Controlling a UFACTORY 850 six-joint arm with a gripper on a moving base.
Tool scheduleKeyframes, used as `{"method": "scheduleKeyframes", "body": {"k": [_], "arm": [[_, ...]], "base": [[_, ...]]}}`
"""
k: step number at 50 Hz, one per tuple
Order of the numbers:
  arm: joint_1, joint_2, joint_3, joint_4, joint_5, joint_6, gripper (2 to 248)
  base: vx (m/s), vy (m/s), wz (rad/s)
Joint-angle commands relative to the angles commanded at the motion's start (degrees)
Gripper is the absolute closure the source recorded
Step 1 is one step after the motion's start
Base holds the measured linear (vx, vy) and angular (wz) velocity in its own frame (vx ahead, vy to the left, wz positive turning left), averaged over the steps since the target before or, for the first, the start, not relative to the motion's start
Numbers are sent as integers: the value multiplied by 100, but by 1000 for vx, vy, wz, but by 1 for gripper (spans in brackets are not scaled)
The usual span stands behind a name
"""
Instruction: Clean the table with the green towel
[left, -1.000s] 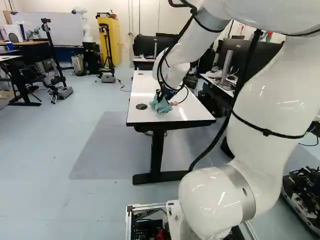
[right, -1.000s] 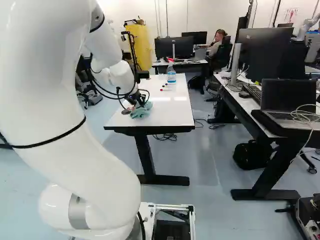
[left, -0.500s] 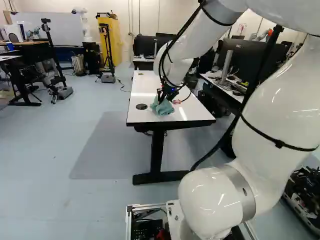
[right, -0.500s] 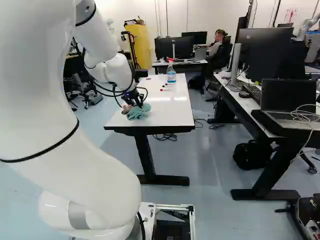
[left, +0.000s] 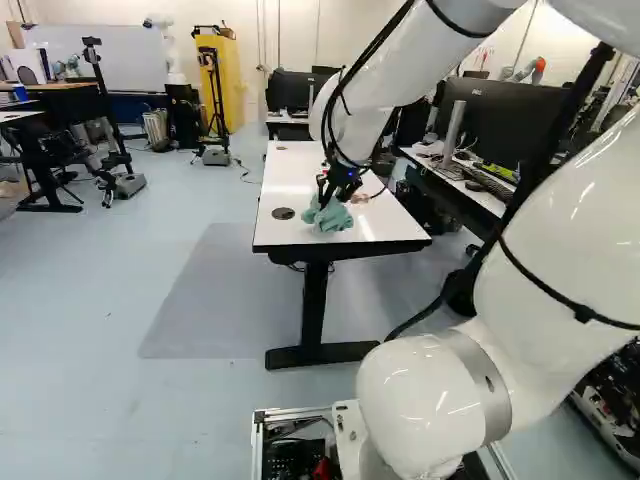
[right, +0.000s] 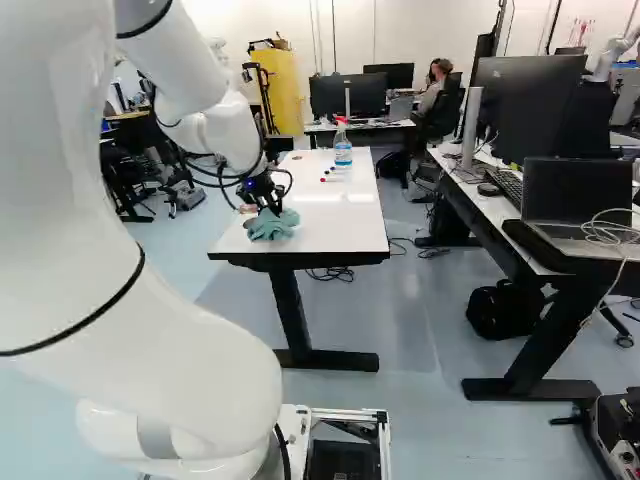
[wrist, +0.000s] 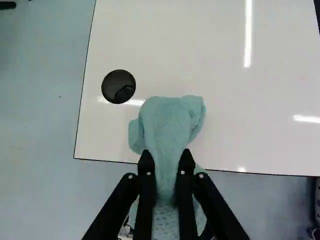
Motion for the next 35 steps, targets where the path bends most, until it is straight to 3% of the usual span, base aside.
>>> {"method": "scheduleKeyframes", "body": {"k": [15,35], "arm": [[-186,330,61,-34,-455,0,202],[-259,540,86,-208,-464,0,202]], "base": [[0,0,0],[0,0,0]]}}
